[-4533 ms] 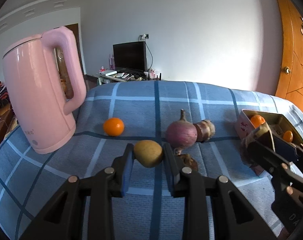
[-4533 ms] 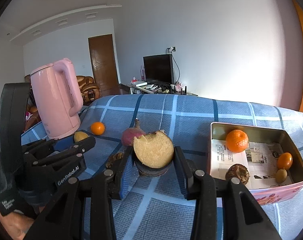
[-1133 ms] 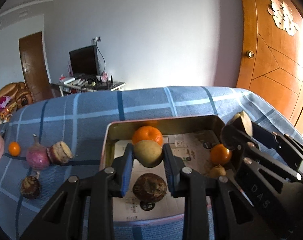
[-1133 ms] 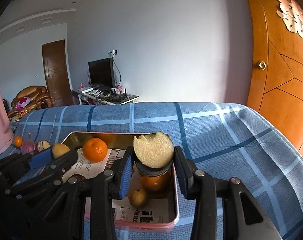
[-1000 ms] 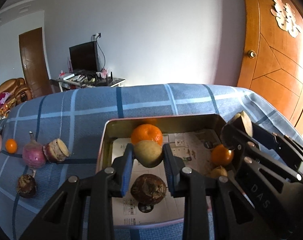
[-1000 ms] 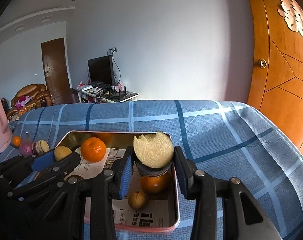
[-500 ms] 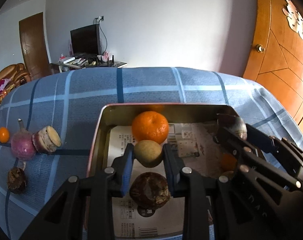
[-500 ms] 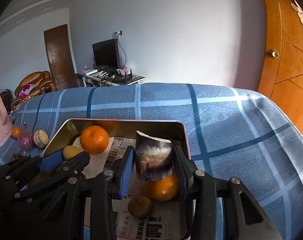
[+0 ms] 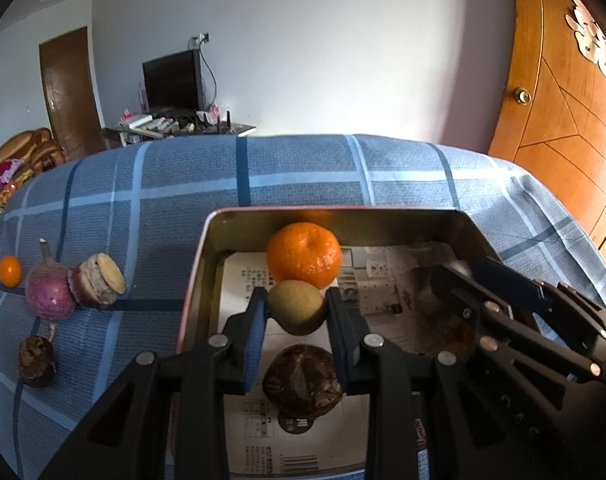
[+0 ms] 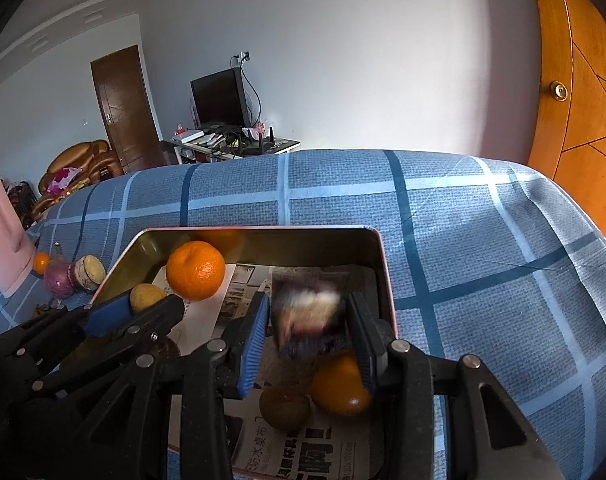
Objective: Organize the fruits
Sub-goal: 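Open the left tool to drop the yellow-brown fruit in the box while the right tool drops the taro, then move both open tools from the box back toward the remaining fruits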
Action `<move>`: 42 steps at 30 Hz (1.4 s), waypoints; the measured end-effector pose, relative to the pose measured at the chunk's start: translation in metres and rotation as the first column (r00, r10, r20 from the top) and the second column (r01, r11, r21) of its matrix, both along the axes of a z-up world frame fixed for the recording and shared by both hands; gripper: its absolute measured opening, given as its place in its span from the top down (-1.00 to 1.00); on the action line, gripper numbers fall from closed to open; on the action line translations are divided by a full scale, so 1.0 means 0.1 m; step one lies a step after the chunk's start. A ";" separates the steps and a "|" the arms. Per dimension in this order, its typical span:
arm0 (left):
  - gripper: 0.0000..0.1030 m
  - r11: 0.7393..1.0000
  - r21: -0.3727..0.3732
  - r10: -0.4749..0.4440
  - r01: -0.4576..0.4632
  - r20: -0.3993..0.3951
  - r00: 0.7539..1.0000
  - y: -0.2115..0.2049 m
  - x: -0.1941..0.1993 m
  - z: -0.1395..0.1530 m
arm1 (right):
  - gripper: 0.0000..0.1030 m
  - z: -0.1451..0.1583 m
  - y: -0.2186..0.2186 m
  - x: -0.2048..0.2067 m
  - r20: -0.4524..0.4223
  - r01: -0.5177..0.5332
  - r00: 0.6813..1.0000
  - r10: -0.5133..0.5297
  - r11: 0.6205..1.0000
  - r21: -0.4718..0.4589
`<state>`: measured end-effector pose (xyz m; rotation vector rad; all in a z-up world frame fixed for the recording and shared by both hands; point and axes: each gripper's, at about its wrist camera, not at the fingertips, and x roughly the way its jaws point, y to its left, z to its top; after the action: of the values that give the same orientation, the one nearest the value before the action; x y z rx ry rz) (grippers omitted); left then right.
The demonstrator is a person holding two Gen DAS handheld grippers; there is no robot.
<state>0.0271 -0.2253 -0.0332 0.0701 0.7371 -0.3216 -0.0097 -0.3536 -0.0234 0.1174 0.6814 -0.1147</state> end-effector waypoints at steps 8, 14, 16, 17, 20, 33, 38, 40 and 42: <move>0.04 1.000 -0.004 0.023 -0.023 0.056 0.998 0.05 -0.06 0.09 | 0.12 0.02 -0.09 -0.08 0.034 0.000 0.999 -0.002 0.998 0.067; -0.45 0.996 -0.047 0.076 -0.071 0.101 0.992 0.19 -0.10 0.20 | -0.07 0.05 -0.20 -0.17 0.088 -0.006 0.996 -0.009 0.985 0.170; -0.68 0.994 -0.075 0.092 -0.084 0.097 0.991 0.27 -0.09 0.23 | -0.20 0.08 -0.22 -0.21 0.109 0.004 0.994 -0.023 0.985 0.175; -0.75 0.992 -0.085 0.101 -0.092 0.100 0.990 0.30 -0.09 0.24 | -0.26 0.09 -0.22 -0.23 0.122 0.002 0.992 -0.025 0.983 0.183; -1.00 0.987 -0.104 0.140 -0.126 0.137 0.981 0.41 -0.13 0.31 | -0.45 0.15 -0.23 -0.30 0.166 0.002 0.985 -0.035 0.980 0.197; -1.00 0.992 0.006 0.124 -0.129 0.243 0.962 0.58 -0.37 0.32 | -0.53 0.33 0.02 -0.57 0.315 0.136 0.939 -0.135 0.991 0.017; -1.00 0.991 0.039 0.115 -0.131 0.282 0.952 0.66 -0.46 0.29 | -0.53 0.36 0.04 -0.70 0.356 0.189 0.917 -0.179 0.982 0.008; -1.00 0.991 0.061 0.101 -0.123 0.286 0.953 0.68 -0.48 0.27 | -0.53 0.37 0.05 -0.75 0.364 0.216 0.909 -0.202 0.976 0.002; -1.00 0.992 0.058 0.092 -0.114 0.290 0.953 0.71 -0.50 0.28 | -0.53 0.37 0.05 -0.80 0.368 0.230 0.905 -0.214 0.973 0.000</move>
<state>-0.0229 -0.1547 -0.0050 0.1447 0.4622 -0.1786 -0.0897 -0.3482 0.0133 0.1701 0.2890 -0.3193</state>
